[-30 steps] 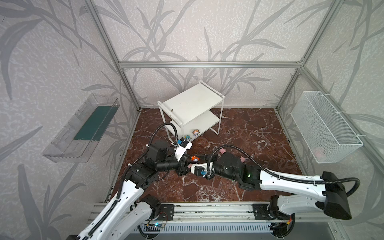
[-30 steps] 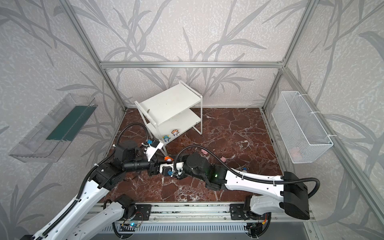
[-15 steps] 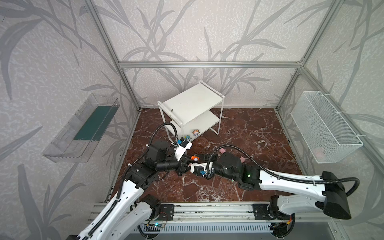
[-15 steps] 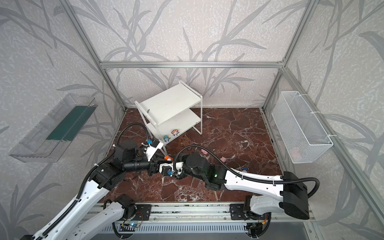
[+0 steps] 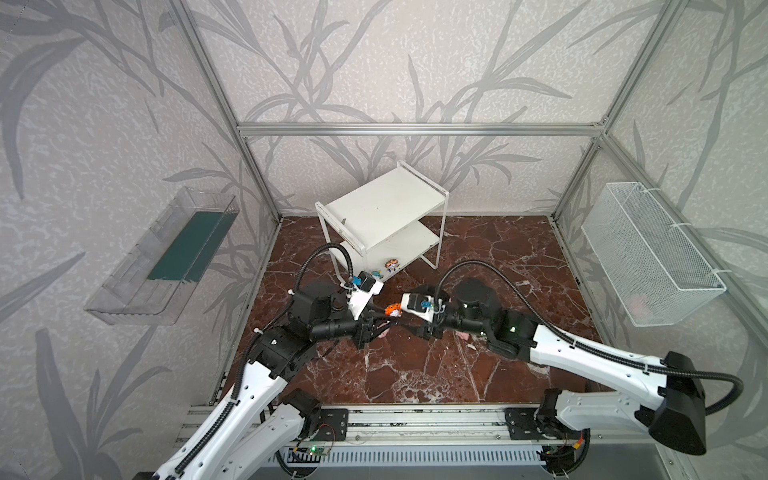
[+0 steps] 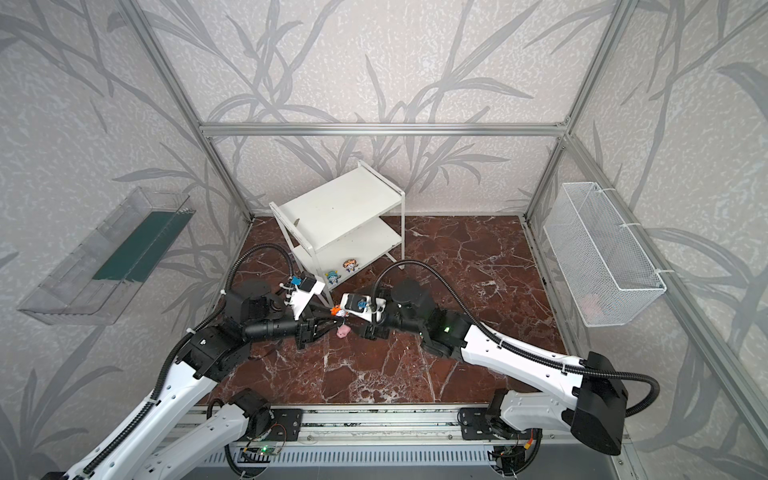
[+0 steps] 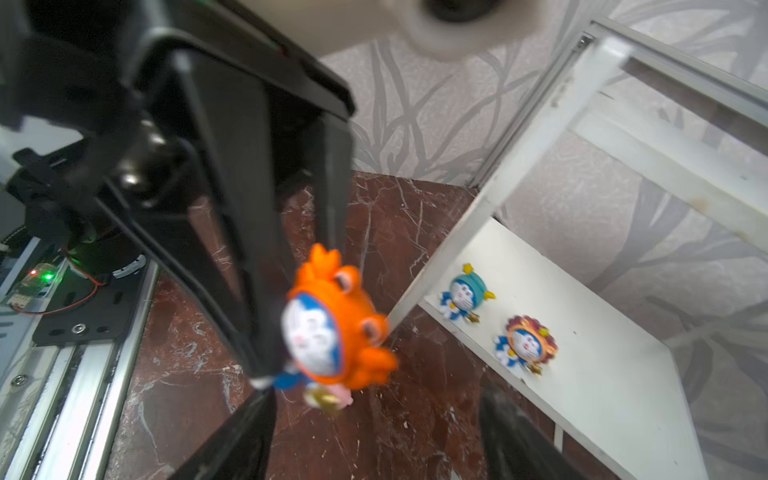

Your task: Place and organize the plastic toys onto the shelf

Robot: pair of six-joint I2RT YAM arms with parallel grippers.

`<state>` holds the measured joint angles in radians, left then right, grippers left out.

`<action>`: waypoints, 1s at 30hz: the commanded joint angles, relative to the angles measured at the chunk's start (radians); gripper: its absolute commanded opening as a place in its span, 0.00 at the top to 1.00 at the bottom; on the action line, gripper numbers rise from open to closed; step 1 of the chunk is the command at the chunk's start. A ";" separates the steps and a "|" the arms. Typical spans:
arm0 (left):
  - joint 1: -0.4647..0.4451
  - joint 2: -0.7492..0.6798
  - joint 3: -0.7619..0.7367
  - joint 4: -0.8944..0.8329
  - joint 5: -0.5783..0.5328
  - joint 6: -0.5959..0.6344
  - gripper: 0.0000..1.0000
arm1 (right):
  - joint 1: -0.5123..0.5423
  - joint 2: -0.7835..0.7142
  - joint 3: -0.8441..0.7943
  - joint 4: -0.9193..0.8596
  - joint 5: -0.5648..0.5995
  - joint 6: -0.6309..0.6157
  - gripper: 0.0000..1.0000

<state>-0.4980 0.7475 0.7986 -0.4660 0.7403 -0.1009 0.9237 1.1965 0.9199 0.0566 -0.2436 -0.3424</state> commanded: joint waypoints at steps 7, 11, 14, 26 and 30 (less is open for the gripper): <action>-0.003 -0.014 -0.002 -0.040 0.056 0.040 0.98 | -0.155 -0.038 0.078 -0.095 -0.405 0.194 0.26; -0.004 -0.019 -0.004 -0.039 0.046 0.040 0.99 | -0.155 -0.039 0.052 -0.066 -0.336 0.206 0.27; -0.005 -0.017 -0.005 -0.042 0.036 0.038 0.99 | -0.160 -0.030 0.029 -0.062 -0.245 0.228 0.27; -0.056 -0.047 -0.015 -0.116 -0.131 0.023 0.52 | -0.114 0.086 -0.218 0.057 -0.225 0.344 0.29; -0.094 -0.053 -0.024 -0.140 -0.179 0.013 0.36 | -0.004 0.165 -0.273 0.098 -0.118 0.346 0.31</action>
<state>-0.5732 0.7055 0.7952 -0.5671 0.6201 -0.0910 0.8635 1.3251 0.6579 0.0807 -0.4194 -0.0174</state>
